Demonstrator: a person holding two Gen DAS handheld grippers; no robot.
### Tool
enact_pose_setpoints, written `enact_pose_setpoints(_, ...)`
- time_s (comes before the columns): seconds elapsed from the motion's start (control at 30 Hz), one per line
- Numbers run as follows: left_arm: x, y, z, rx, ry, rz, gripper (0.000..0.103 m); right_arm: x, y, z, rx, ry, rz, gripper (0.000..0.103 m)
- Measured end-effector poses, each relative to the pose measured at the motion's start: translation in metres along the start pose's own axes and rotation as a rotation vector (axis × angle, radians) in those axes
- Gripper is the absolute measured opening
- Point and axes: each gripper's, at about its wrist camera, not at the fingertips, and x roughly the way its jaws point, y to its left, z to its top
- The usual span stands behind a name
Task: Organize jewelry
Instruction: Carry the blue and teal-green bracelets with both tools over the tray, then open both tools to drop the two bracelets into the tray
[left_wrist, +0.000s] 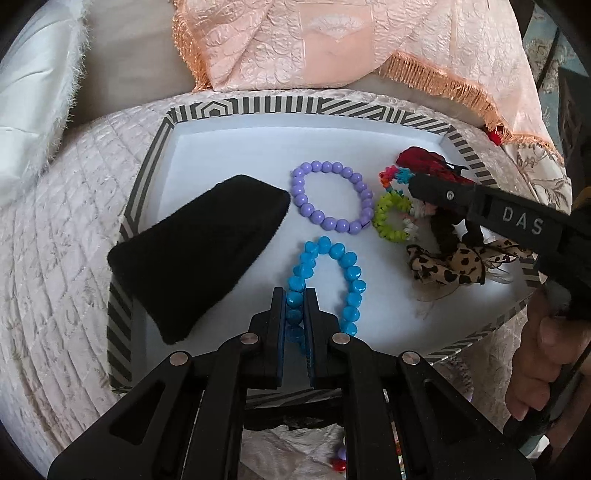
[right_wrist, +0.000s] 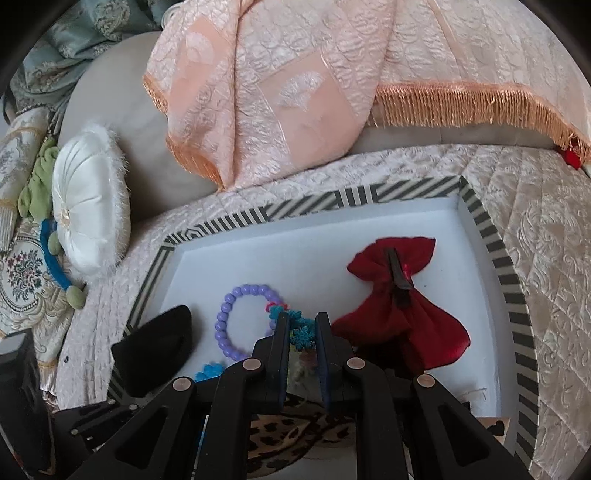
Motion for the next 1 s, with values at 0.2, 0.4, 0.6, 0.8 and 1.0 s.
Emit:
enact_pose_setpoints(0.2, 0.000, 0.000, 0.000, -0.003, 0.006, 0.000, 0.013, 0.005, -0.003, -0.003, 0.017, 0.031, 0.011, 0.013)
enact_pose_setpoints(0.4, -0.009, -0.002, 0.003, -0.005, -0.019, -0.006, 0.033, -0.004, -0.002, -0.002, 0.021, 0.001, 0.030, 0.018)
enact_pose_setpoints(0.6, -0.035, 0.005, 0.006, -0.016, -0.083, -0.012, 0.033, -0.029, 0.005, 0.000, -0.003, -0.052, 0.042, 0.019)
enact_pose_setpoints(0.8, -0.060, 0.029, -0.012, -0.054, -0.118, -0.019, 0.033, -0.071, 0.016, -0.028, -0.072, -0.093, 0.047, 0.019)
enact_pose_setpoints(1.0, -0.069, 0.047, -0.051, -0.071, -0.107, -0.019, 0.033, -0.105, 0.017, -0.071, -0.151, -0.072, 0.027, 0.023)
